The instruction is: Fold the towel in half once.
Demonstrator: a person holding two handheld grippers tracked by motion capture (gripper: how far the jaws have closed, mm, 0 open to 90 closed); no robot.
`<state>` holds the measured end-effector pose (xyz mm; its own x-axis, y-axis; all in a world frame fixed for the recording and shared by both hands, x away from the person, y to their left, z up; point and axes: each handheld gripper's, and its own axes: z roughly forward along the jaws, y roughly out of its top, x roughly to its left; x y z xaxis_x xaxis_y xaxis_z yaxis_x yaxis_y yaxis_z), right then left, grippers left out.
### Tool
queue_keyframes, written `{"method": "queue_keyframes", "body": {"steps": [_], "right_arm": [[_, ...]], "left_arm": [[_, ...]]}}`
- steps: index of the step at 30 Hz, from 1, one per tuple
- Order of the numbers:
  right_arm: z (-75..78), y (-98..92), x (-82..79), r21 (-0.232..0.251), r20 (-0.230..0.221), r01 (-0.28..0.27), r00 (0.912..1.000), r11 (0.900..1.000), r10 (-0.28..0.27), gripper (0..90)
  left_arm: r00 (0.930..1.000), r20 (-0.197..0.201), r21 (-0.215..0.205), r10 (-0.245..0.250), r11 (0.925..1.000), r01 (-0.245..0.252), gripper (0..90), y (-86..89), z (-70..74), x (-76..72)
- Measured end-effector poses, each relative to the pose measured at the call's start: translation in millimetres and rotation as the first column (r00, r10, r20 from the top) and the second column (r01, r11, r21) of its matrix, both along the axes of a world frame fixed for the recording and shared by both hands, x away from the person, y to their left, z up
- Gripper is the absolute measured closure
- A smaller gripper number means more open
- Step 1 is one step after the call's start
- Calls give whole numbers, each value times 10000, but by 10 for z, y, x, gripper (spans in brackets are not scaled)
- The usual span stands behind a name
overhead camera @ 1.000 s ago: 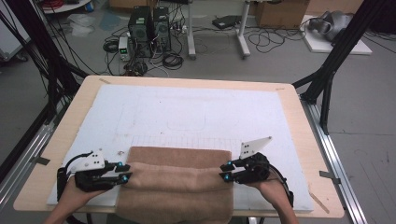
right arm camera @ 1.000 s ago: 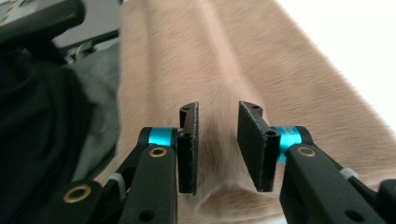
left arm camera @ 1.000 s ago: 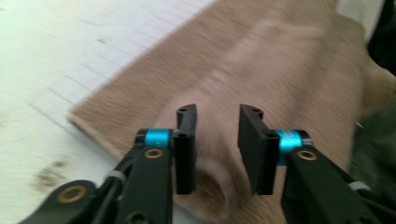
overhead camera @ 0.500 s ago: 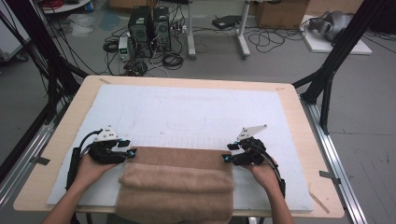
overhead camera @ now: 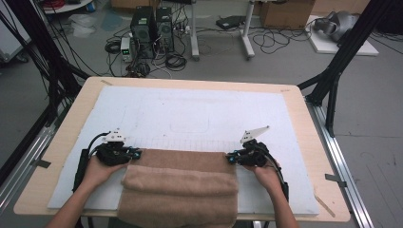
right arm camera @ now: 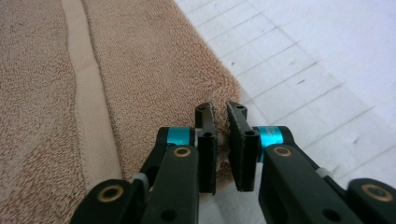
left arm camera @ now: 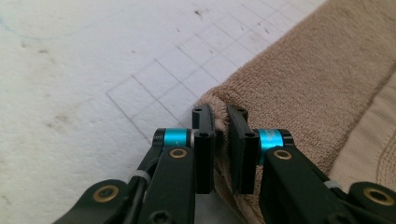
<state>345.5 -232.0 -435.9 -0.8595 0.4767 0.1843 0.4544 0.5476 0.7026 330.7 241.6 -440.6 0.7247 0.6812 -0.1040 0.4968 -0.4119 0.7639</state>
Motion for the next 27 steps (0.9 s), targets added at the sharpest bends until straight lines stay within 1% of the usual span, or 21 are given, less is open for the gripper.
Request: {"method": "queue_keyframes", "body": {"steps": [1,2,3,4,6,7,8,9,10,12,14,15,16,18,19,21,23,24,25,27], "right_arm": [[7,-14,8,18,6,57,10000,10000,-57,845],[13,-29,26,40,-3,187,9998,9998,-187,846],[25,-43,50,17,-41,266,9996,9996,-266,847],[38,-55,82,2,-51,294,9996,9996,-294,849],[76,-61,151,-111,-171,369,9992,9993,-371,850],[103,-57,194,-328,-134,411,9990,9986,-416,851],[137,-58,238,-444,-56,520,9986,9977,-523,851],[175,-62,291,-461,-21,576,9983,9973,-577,852],[223,-62,336,-524,93,701,9975,9962,-698,852],[331,-61,441,-683,376,935,9951,9933,-911,853],[438,-70,548,-554,681,1207,9908,9911,-1168,853],[485,-76,603,-452,756,1309,9890,9904,-1273,853],[528,-80,654,-418,850,1409,9869,9891,-1370,853],[608,-91,757,-401,870,1568,9844,9868,-1529,853],[650,-93,798,-380,1000,1612,9826,9862,-1567,855],[750,-95,876,-443,1095,1772,9791,9832,-1716,855],[875,-105,940,-429,1282,1851,9756,9818,-1783,855],[941,-115,969,-299,1400,1866,9735,9820,-1808,855],[1001,-124,1000,-167,1454,1915,9715,9814,-1871,855],[1088,-131,1069,-131,1659,2001,9666,9797,-1952,855]], "left_arm": [[9999,87,-23,58,10000,-58,825,-6,7,10],[9997,153,-196,164,9997,-161,827,-16,12,21],[9997,162,-282,197,9994,-192,828,-17,20,40],[9998,99,-251,200,9995,-198,828,-31,34,70],[9994,212,-465,278,9986,-268,828,-47,80,125],[9993,221,-554,306,9980,-293,828,-52,115,165],[9993,220,-538,317,9981,-305,828,-62,156,208],[9989,260,-508,381,9980,-368,828,-78,197,252],[9982,394,-458,449,9980,-431,829,-90,240,296],[9972,475,-439,586,9974,-565,830,-111,326,398],[9949,594,-487,809,9958,-781,830,-124,408,505],[9936,619,-606,950,9940,-912,831,-129,446,561],[9922,682,-580,1043,9933,-1005,831,-132,495,615],[9896,836,-573,1173,9920,-1128,831,-156,607,718],[9882,973,-536,1187,9920,-1139,831,-173,670,765],[9840,1281,-490,1237,9918,-1183,831,-201,801,857],[9795,1476,-483,1371,9902,-1313,832,-215,916,955],[9781,1519,-490,1423,9894,-1364,832,-217,965,1004],[9762,1577,-562,1490,9883,-1417,832,-223,999,1050],[9751,1544,-533,1589,9869,-1524,829,-240,1022,1122]]}}
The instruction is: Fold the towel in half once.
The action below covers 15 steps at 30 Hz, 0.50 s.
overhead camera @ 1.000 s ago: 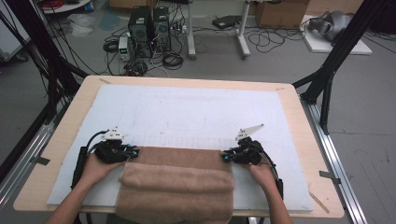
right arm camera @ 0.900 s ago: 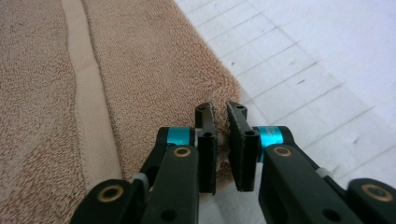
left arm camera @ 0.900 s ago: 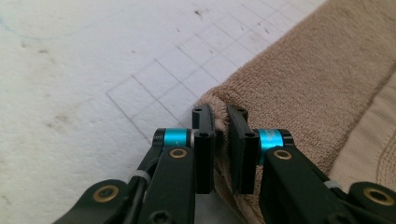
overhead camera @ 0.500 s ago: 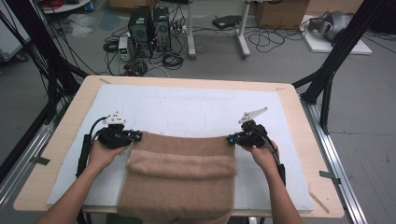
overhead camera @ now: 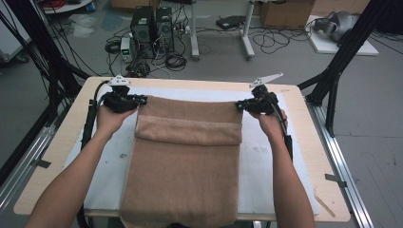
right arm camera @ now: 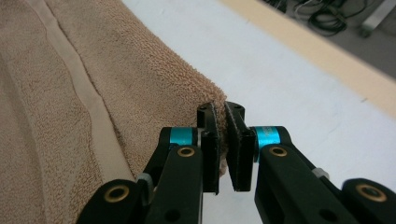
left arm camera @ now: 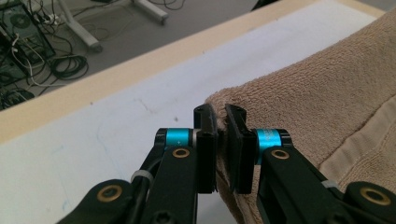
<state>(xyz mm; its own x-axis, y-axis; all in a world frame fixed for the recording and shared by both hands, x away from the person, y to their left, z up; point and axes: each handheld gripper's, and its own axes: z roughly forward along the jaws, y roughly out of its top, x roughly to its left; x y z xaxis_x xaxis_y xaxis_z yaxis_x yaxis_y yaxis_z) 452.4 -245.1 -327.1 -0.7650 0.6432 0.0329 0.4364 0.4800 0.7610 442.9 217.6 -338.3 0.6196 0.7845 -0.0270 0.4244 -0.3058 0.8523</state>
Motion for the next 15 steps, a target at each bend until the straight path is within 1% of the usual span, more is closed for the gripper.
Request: {"method": "queue_keyframes", "body": {"steps": [1,2,3,4,5,6,7,8,9,10,11,13,14,15], "right_arm": [[8,-1,39,55,-33,30,10000,10000,-30,852],[-12,1,79,27,-143,26,9999,10000,-26,838],[-53,5,112,1,-331,-16,9995,10000,16,811],[-103,15,129,-41,-601,11,9982,10000,-13,746],[-154,27,131,-144,-678,194,9975,9997,-203,677],[-199,27,119,-33,-747,226,9969,9997,-228,676],[-247,24,102,96,-774,134,9969,9999,-126,661],[-287,30,87,44,-915,138,9957,9999,-133,632],[-323,31,71,21,-1013,160,9947,9999,-157,627],[-358,30,43,116,-938,157,9955,9998,-146,621],[-381,26,21,109,-956,145,9953,9998,-134,600],[-408,30,-11,231,-1399,75,9902,9997,-42,558],[-409,39,-26,194,-1469,42,9892,9998,-13,551],[-407,47,-50,225,-1435,-38,9896,9997,70,554]], "left_arm": [[10000,-63,-25,-39,10000,39,819,-9,-17,24],[9997,-217,-23,-90,10000,90,784,-11,-47,41],[9991,-422,-8,-100,9999,100,730,-8,-81,51],[9985,-510,71,-178,9998,181,692,-1,-116,46],[9983,-542,25,-233,9997,235,667,10,-153,30],[9978,-582,-130,-314,9994,307,649,25,-189,16],[9971,-642,-122,-398,9992,391,643,41,-221,4],[9965,-705,-102,-446,9990,440,637,47,-254,-8],[9960,-745,-84,-494,9988,489,635,48,-286,-20],[9950,-802,-66,-598,9982,594,627,47,-317,-27],[9939,-858,-2,-690,9976,692,623,45,-344,-33],[9915,-1000,-17,-829,9965,831,619,27,-399,-48],[9906,-1033,73,-894,9959,906,618,15,-425,-58],[9900,-1063,151,-932,9953,953,611,2,-452,-75]]}}
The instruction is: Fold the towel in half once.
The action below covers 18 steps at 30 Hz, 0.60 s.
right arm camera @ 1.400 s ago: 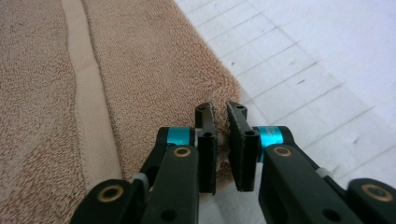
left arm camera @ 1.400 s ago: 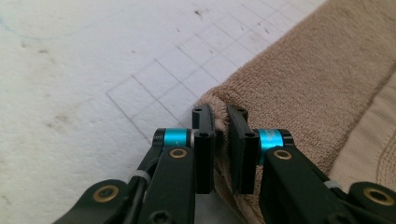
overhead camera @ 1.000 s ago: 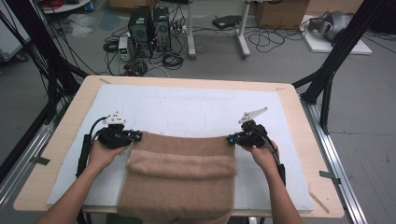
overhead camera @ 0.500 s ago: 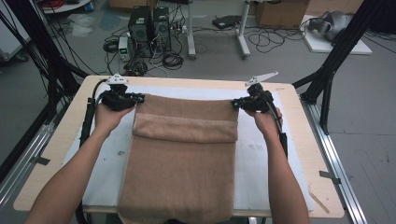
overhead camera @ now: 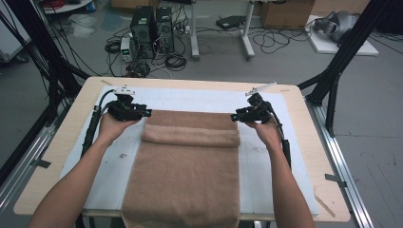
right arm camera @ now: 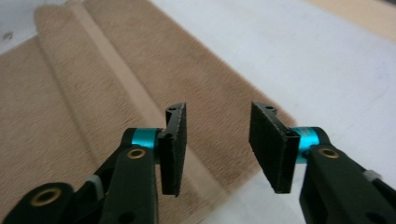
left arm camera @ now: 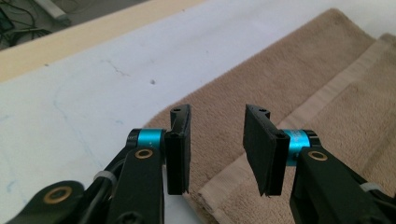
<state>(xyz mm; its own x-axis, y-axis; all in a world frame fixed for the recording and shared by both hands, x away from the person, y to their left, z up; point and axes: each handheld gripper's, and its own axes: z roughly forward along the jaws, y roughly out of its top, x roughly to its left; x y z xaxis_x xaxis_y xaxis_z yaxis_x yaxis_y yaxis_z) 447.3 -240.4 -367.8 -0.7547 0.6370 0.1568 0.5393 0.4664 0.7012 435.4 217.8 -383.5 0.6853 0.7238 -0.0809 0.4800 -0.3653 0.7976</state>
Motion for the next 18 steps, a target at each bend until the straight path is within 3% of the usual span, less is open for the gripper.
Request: {"method": "queue_keyframes", "body": {"steps": [2,8,11,13,16,18], "right_arm": [[-16,20,-78,104,424,-164,9990,9998,159,571],[-160,-34,-249,259,499,-70,9987,9996,57,559],[-235,-32,-307,232,420,-173,9990,9996,163,539],[-284,-8,-337,114,374,-314,9988,9994,310,540],[-371,10,-356,-94,162,-346,9993,9994,348,540],[-426,15,-352,-147,73,-334,9994,9993,335,540]], "left_arm": [[9999,-64,23,-137,9999,137,585,-11,-59,-38],[9993,-294,342,-236,9991,246,574,-19,-235,-159],[9950,-727,755,-679,9944,733,583,-60,-301,-195],[9962,-522,916,-690,9931,736,596,-87,-343,-237],[9952,-776,1283,-596,9893,693,603,-102,-425,-245],[9953,-794,1198,-558,9907,651,615,-89,-461,-254]]}}
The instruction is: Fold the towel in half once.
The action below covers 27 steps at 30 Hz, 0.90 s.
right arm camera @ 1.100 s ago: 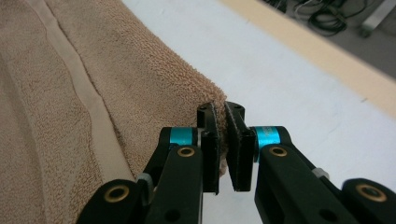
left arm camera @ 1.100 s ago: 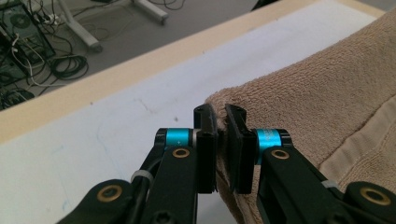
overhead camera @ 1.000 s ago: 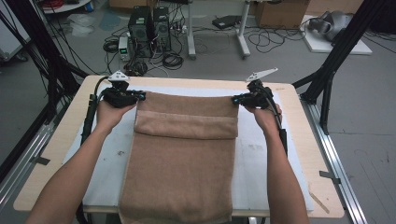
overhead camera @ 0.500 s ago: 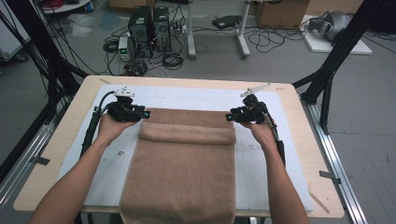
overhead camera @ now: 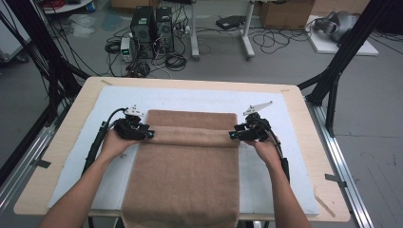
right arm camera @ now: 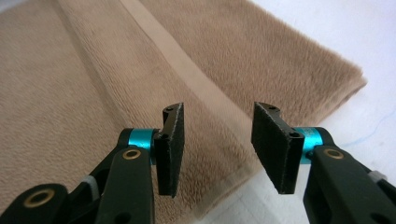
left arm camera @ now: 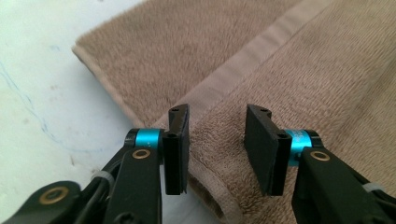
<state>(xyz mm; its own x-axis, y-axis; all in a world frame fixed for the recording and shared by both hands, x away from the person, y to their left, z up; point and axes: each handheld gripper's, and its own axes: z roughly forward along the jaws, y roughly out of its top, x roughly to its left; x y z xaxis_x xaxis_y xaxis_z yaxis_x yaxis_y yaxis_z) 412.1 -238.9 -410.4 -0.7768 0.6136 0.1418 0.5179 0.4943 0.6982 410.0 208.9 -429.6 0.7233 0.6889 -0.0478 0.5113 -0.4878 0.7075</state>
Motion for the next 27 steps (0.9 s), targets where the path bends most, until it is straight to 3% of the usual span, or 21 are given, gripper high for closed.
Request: {"method": "queue_keyframes", "body": {"steps": [4,6,11,13,16,20,23,25,27], "right_arm": [[-111,52,15,-352,-476,-88,9988,9993,71,540],[-153,81,11,-495,-572,-85,9983,9987,57,572],[-198,95,-5,-470,-506,-154,9986,9988,131,750],[-191,100,-1,-390,-664,-191,9977,9991,165,814],[-147,122,-16,-587,-398,-294,9988,9978,271,836],[-36,113,-54,-356,-81,-342,9994,9988,339,835],[72,88,-103,56,227,-412,9989,9991,411,835],[164,67,-168,331,466,-546,9975,9980,530,835],[273,63,-284,449,760,-875,9936,9952,839,835]], "left_arm": [[10000,-97,-442,21,9990,-25,676,31,-35,-7],[9999,-116,-428,31,9991,-36,702,41,-36,-3],[9999,145,-125,-17,9999,19,807,-8,-35,-20],[9999,129,-218,-20,9998,23,836,-7,-30,-24],[9997,243,-328,-56,9994,64,849,24,14,-38],[9987,515,-590,14,9983,16,850,63,99,-68],[9975,711,-1097,14,9939,65,850,118,188,-119],[9963,859,-1725,-36,9848,184,850,180,265,-191],[9927,1206,-1915,-54,9811,286,849,234,336,-293]]}}
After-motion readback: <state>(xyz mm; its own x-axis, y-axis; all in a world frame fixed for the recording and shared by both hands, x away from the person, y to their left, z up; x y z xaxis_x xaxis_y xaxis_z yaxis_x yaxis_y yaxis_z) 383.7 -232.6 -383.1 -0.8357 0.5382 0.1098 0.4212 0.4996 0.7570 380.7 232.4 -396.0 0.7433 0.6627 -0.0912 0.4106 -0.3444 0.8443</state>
